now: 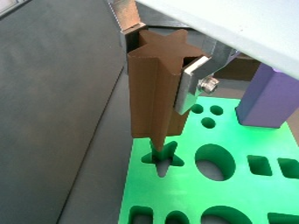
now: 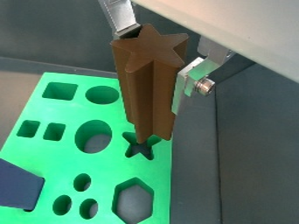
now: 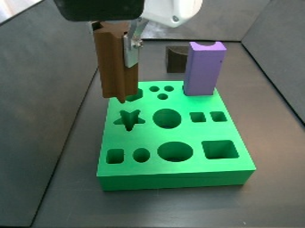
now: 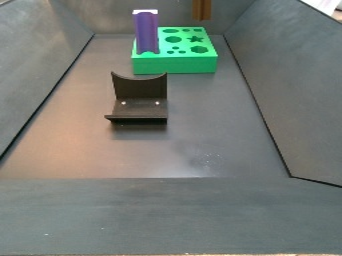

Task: Pick up the star object. Move up. Move to above the board. Insert the star object.
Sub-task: Insert the star object.

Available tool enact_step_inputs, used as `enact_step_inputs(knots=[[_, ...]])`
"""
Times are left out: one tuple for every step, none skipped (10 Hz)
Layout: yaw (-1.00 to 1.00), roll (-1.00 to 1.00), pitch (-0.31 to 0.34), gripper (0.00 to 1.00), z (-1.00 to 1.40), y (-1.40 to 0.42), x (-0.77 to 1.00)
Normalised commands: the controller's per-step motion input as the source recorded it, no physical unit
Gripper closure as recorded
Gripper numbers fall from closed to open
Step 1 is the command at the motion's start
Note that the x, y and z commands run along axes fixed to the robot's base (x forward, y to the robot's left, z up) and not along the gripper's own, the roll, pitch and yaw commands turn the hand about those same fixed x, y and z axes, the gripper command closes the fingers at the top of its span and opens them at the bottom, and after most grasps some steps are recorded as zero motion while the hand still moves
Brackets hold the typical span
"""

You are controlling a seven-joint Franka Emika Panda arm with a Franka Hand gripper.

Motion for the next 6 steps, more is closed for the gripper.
enact_step_inputs(knots=[[-0.37, 0.00, -0.073, 1.00, -0.41, 0.00, 0.08], [-0.39, 0.01, -0.163, 1.00, -0.40, -0.03, 0.00], [-0.39, 0.00, -0.149, 1.00, -0.35, 0.00, 0.17], [-0.33, 0.02, -0.134, 1.00, -0.29, 0.00, 0.16], [0.00, 0.00, 0.010, 1.00, 0.00, 0.00, 0.00], [-0.10, 0.00, -0.010, 1.00, -0.19, 0.00, 0.00]])
